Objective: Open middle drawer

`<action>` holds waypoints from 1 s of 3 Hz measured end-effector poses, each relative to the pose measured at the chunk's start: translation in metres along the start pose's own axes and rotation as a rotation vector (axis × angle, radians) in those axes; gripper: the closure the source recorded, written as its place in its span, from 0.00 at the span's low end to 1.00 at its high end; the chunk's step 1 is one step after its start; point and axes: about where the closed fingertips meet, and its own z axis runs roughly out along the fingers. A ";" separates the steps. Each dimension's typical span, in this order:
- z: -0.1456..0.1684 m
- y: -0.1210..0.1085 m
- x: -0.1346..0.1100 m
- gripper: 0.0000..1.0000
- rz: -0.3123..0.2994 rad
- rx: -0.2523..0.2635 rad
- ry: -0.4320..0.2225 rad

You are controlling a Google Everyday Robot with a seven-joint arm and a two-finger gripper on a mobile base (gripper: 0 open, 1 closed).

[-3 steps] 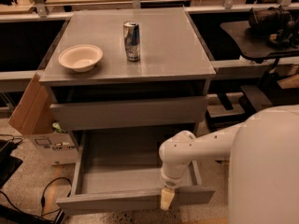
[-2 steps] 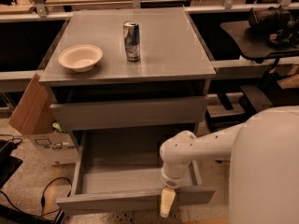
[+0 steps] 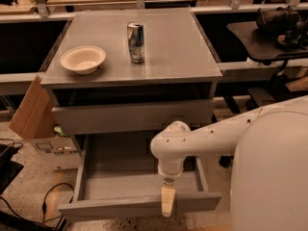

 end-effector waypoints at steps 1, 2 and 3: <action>-0.033 -0.009 -0.010 0.00 -0.041 0.031 0.061; -0.042 -0.035 -0.001 0.26 -0.110 0.090 0.059; -0.026 -0.060 0.022 0.49 -0.149 0.158 -0.006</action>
Offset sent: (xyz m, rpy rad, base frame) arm 0.0644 -0.0065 0.0502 -0.0439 -0.1463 0.1752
